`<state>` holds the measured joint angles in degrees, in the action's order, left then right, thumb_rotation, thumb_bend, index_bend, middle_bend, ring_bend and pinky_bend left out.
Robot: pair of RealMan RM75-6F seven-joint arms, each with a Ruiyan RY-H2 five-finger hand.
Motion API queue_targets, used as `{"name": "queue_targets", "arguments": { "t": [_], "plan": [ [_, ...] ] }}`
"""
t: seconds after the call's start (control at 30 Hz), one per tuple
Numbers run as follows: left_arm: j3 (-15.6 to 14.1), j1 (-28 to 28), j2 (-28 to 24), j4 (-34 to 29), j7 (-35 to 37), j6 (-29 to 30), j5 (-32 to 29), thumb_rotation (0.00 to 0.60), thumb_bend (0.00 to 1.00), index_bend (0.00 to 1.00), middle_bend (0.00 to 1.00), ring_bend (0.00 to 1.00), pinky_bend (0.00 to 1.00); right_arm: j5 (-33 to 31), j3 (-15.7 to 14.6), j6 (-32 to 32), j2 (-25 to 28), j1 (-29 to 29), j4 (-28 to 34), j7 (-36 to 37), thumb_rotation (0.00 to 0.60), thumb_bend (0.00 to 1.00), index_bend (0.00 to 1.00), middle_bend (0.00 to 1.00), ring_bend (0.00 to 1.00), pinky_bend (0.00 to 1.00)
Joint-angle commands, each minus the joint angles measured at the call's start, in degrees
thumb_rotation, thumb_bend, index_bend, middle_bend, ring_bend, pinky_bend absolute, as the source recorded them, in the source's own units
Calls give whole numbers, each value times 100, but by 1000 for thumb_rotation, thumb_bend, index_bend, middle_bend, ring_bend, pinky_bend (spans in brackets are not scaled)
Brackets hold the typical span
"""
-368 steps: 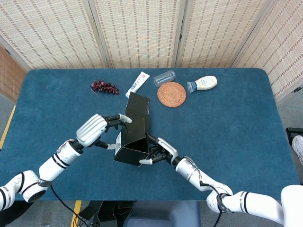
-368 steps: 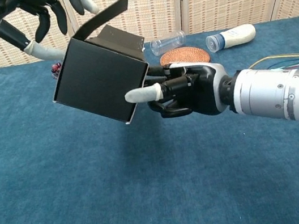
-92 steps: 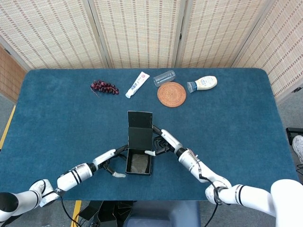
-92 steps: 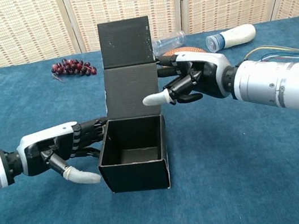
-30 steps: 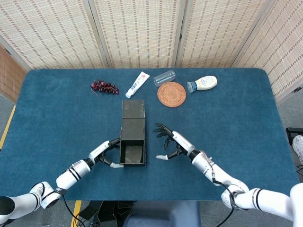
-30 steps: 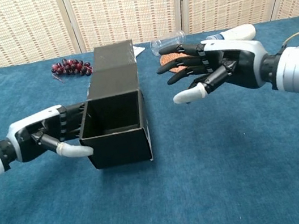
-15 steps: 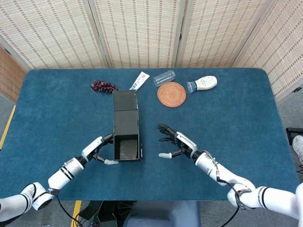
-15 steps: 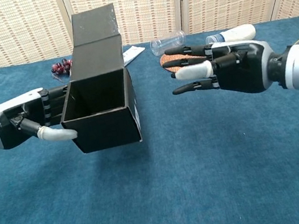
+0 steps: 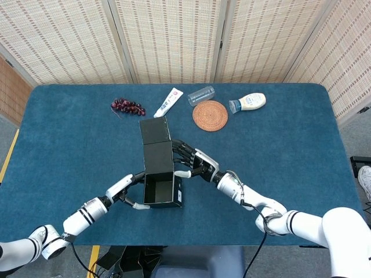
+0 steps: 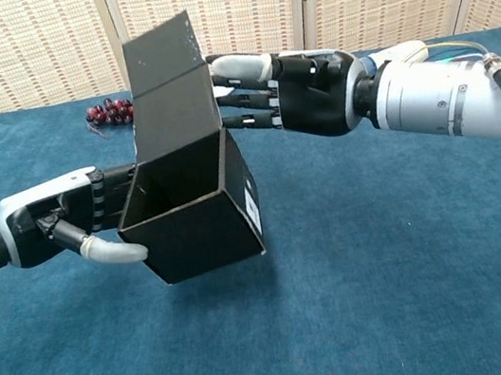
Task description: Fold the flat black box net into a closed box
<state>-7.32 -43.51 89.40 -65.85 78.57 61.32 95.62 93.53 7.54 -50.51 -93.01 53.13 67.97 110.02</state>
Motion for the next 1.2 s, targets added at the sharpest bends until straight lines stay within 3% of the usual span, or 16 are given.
{"name": "queue_targets", "arguments": {
  "t": [0.03, 0.43, 0.83, 1.0, 1.2],
  "plan": [
    [-1, -23, 15, 36, 165, -70, -33, 600, 140, 284, 226, 117, 247, 91, -60, -206, 77, 20, 111, -111, 600, 32, 0, 0, 0, 143],
    [-63, -83, 76, 243, 387, -295, -50, 600, 140, 284, 226, 117, 247, 510, -491, -795, 518, -8, 634, -987, 600, 33, 0, 22, 0, 143],
    [2, -144, 232, 513, 181, -526, -155, 600, 140, 282, 226, 117, 247, 662, -882, -674, 937, 136, 957, -1742, 600, 34, 0, 48, 0, 143],
    [31, -153, 284, 599, 77, -629, -220, 600, 140, 281, 226, 117, 247, 556, -888, -498, 1019, 255, 1130, -2016, 600, 34, 0, 58, 5, 143],
    [78, -157, 338, 597, -188, -750, -305, 600, 140, 280, 226, 117, 247, 205, -691, 18, 973, 539, 1358, -2466, 600, 33, 0, 77, 45, 148]
  ]
}}
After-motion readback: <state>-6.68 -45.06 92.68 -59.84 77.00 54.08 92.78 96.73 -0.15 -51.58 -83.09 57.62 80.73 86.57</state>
